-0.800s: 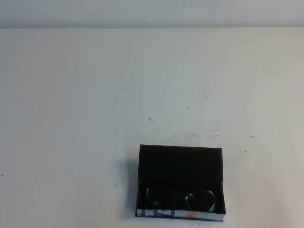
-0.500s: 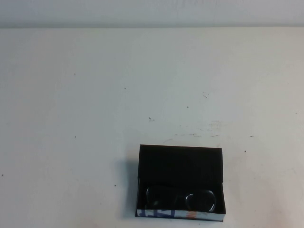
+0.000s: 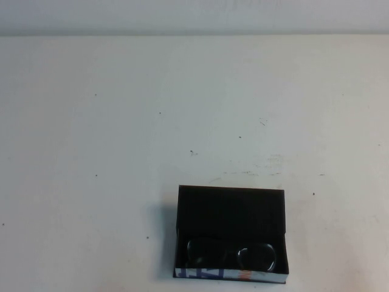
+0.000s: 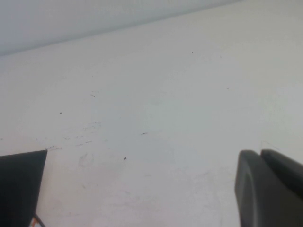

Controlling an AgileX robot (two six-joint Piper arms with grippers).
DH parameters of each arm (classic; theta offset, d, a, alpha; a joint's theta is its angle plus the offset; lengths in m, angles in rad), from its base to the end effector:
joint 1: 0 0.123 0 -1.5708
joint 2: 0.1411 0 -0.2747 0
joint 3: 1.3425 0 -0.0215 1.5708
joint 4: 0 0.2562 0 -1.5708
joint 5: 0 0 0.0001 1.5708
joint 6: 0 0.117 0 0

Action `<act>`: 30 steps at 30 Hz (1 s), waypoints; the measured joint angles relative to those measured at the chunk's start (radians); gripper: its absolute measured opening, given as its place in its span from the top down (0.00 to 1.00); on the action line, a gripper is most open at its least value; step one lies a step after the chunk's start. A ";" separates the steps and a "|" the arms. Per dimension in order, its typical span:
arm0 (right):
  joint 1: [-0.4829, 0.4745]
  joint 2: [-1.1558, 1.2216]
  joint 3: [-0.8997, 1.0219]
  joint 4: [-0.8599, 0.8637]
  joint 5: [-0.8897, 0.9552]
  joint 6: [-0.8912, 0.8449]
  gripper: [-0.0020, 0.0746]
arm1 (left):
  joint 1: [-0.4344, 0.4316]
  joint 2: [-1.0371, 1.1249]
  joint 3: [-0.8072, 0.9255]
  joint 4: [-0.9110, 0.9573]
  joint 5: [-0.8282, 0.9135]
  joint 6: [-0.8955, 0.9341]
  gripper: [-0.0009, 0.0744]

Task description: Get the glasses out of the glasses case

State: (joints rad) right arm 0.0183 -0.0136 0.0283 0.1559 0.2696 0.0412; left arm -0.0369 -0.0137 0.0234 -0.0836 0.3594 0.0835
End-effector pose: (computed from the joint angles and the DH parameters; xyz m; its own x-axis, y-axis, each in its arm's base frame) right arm 0.0961 0.0066 0.1753 -0.2004 0.1866 -0.9618 -0.0211 0.9806 0.1946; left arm 0.0934 -0.0069 0.1667 -0.2765 0.0154 -0.9609 0.0665 0.9978 -0.0031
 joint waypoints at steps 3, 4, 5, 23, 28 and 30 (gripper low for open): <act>0.000 0.000 0.000 0.000 0.000 0.000 1.00 | 0.000 0.000 0.000 0.000 0.000 0.000 0.99; 0.000 0.000 0.000 0.000 0.000 0.000 1.00 | 0.000 0.000 0.000 0.000 0.000 0.000 0.99; 0.000 0.000 0.000 0.000 -0.001 0.000 1.00 | 0.000 0.000 0.000 0.000 0.000 0.000 0.99; 0.000 0.000 0.000 0.070 -0.840 0.000 1.00 | 0.000 0.000 0.000 0.000 0.000 0.000 0.99; 0.000 0.000 0.000 0.074 -0.896 0.002 1.00 | 0.000 0.000 0.000 0.000 0.000 0.000 0.99; 0.000 0.000 0.000 0.076 -0.955 0.004 1.00 | 0.000 0.000 0.000 0.000 0.000 0.000 0.99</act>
State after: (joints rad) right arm 0.0183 -0.0136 0.0283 0.2321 -0.6857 0.0449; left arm -0.0369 -0.0137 0.0234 -0.0836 0.3594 0.0835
